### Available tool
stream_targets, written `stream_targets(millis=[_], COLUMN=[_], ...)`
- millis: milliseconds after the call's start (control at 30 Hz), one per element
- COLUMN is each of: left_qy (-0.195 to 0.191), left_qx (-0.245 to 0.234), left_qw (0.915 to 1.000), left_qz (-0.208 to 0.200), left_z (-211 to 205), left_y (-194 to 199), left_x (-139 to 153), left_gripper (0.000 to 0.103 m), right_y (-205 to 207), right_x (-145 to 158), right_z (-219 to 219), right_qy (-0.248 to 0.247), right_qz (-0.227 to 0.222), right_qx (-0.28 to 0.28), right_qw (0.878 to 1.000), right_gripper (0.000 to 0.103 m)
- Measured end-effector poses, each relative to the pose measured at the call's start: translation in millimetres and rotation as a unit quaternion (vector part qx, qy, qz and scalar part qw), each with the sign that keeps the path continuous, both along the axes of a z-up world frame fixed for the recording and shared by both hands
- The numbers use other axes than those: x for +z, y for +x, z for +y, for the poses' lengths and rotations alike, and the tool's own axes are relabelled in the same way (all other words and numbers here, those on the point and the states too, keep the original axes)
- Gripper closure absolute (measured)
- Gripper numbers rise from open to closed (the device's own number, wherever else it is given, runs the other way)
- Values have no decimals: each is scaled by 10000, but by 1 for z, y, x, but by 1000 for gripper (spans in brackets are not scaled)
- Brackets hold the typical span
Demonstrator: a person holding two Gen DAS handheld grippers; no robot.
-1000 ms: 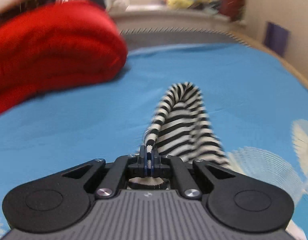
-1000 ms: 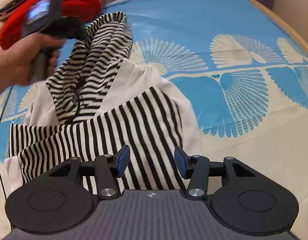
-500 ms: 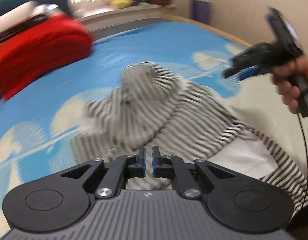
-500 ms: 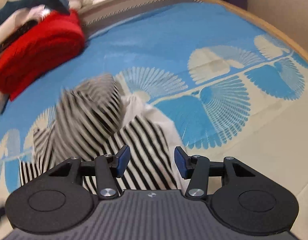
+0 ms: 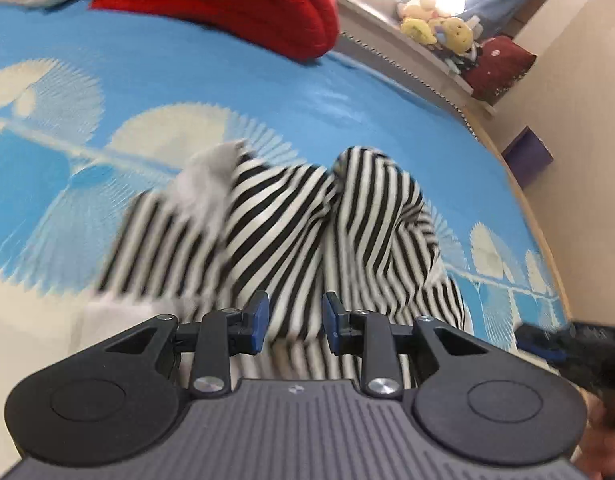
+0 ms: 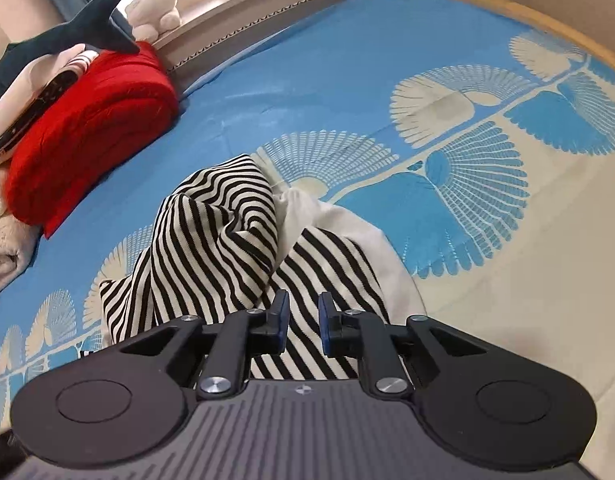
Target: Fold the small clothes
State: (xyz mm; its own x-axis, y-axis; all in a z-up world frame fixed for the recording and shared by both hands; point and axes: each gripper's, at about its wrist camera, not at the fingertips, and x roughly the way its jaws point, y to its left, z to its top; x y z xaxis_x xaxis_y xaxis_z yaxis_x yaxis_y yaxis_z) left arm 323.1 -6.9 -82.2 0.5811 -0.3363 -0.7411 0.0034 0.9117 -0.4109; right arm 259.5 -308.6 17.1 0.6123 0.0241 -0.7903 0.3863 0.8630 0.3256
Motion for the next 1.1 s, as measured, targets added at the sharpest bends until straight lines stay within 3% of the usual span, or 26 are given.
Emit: stream_targets(millis=[67, 133, 267, 333, 400, 467, 567, 633, 767, 800, 833, 900, 933, 967, 1033, 1100], left_qy=[15, 27, 570, 788, 824, 861, 1006, 1253, 1221, 1336, 1344, 897, 678, 515, 172, -245], left_qx=[-15, -120, -432, -597, -814, -1135, -1646, -2142, -3540, -3498, -3191, -2141, -1572, -1033, -582, -340], left_qw=[10000, 9999, 9972, 9947, 9933, 9884, 9735, 9591, 9239, 9236, 9348, 9720, 9852, 9928, 9944, 9904], left_qz=[46, 64, 197, 294, 35, -531, -1228, -1360, -788, -829, -790, -362, -55, 307, 869, 1317], left_z=[-19, -39, -78, -86, -87, -82, -67, -56, -40, -36, -27, 0, 14, 26, 36, 39], left_y=[28, 53, 90, 96, 84, 54, -11, -56, -114, -119, -116, -93, -81, -72, -61, -52], left_x=[-9, -18, -43, -52, -36, 4, 68, 96, 88, 81, 74, 54, 42, 28, 2, -22], left_gripper=[64, 51, 53, 101, 102, 102, 102, 101, 93, 82, 66, 63, 63, 63, 63, 63], right_y=[1, 0, -1, -1, -1, -3, -7, -10, -14, -14, -13, -11, -10, -8, -3, 3], right_x=[0, 0, -2, -2, 1, 5, 9, 11, 12, 12, 10, 4, 0, -4, -13, -20], right_z=[-4, -12, -27, -30, -31, -33, -36, -38, -33, -31, -28, -20, -16, -13, -5, 6], right_qy=[-48, -36, -12, 50, 59, 9, -38, -31, 1, 38, 83, 145, 180, 258, 445, 521], right_qz=[21, 53, 129, 120, 67, 2, -84, -138, -195, -195, -175, -81, -29, 32, 189, 313], right_qx=[-27, -91, -311, -322, -293, -345, -492, -567, -518, -453, -356, -173, -125, -78, 54, 233], right_qw=[10000, 9999, 9994, 9994, 9995, 9994, 9987, 9983, 9985, 9988, 9992, 9997, 9998, 9996, 9988, 9979], right_gripper=[86, 85, 82, 82, 82, 82, 82, 82, 82, 82, 82, 81, 81, 79, 77, 69])
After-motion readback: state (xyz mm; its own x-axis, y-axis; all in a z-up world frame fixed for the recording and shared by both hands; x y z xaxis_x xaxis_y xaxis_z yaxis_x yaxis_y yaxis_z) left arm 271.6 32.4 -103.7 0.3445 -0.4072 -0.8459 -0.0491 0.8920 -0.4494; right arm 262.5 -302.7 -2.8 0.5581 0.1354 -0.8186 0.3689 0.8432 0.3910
